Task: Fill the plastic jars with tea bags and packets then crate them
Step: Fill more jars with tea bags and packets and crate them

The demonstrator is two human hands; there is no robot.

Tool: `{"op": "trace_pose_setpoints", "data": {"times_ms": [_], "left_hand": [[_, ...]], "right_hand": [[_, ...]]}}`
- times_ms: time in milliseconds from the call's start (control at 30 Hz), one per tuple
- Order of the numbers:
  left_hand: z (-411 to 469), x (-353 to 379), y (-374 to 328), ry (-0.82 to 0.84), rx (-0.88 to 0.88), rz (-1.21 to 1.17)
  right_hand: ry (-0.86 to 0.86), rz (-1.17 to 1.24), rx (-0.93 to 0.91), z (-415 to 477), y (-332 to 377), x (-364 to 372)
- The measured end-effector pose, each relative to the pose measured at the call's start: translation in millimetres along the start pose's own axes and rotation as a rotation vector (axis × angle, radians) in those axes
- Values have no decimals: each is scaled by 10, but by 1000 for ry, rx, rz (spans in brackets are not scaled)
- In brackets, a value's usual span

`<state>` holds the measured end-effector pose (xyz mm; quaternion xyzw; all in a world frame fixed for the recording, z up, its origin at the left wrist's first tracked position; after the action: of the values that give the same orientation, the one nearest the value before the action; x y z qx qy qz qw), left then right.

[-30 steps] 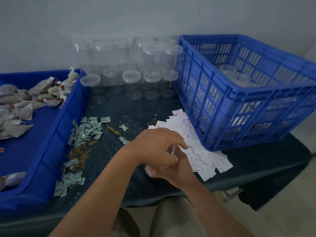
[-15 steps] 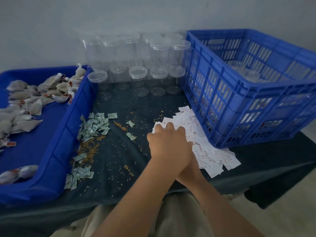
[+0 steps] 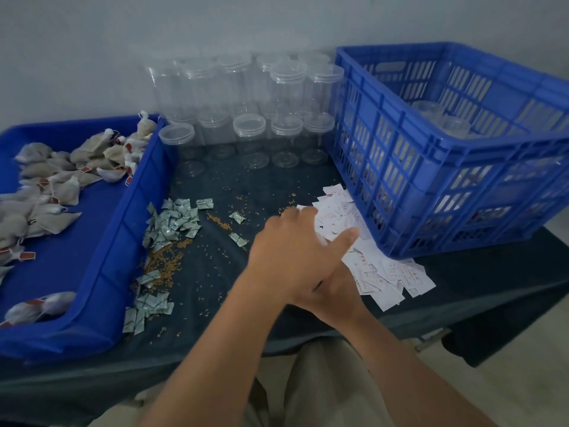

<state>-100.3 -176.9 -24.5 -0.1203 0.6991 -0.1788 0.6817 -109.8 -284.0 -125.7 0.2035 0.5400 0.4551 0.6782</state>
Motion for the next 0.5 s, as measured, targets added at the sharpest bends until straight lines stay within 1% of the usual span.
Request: {"op": "trace_pose_setpoints", "data": {"times_ms": [33, 67, 100, 133, 200, 267, 300, 367, 467, 500], "left_hand": [[-20, 91, -70, 12, -48, 128], [-29, 169, -124, -7, -56, 230], [-32, 209, -158, -57, -36, 277], [-23, 221, -166, -112, -5, 272], [-8, 220, -126, -161, 49, 230], [-6, 211, -84, -166, 106, 244], [-3, 202, -62, -169, 139, 252], [11, 165, -17, -151, 201, 238], [53, 80, 33, -74, 291, 207], [71, 57, 40, -53, 314, 218]], "right_hand": [[-35, -175, -46, 6, 34, 9], [-24, -343, -109, 18, 48, 34], [25, -453, -122, 43, 50, 32], [117, -499, -56, 41, 1, 23], [280, -475, 55, 19, -158, 14], [233, -275, 156, 3, -180, -26], [197, -230, 195, 5, -186, -12], [193, -294, 194, 65, -165, 14], [248, -260, 252, 109, -172, 32], [268, -248, 240, 103, -192, 29]]}}
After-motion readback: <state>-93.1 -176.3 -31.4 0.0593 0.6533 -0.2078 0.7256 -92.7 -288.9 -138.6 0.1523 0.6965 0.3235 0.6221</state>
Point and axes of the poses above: each hand's wrist, its own z-axis towards the middle knuckle, its own x-axis out of the palm, y = z × x, the point moved 2 cm from there along z, towards the middle knuckle
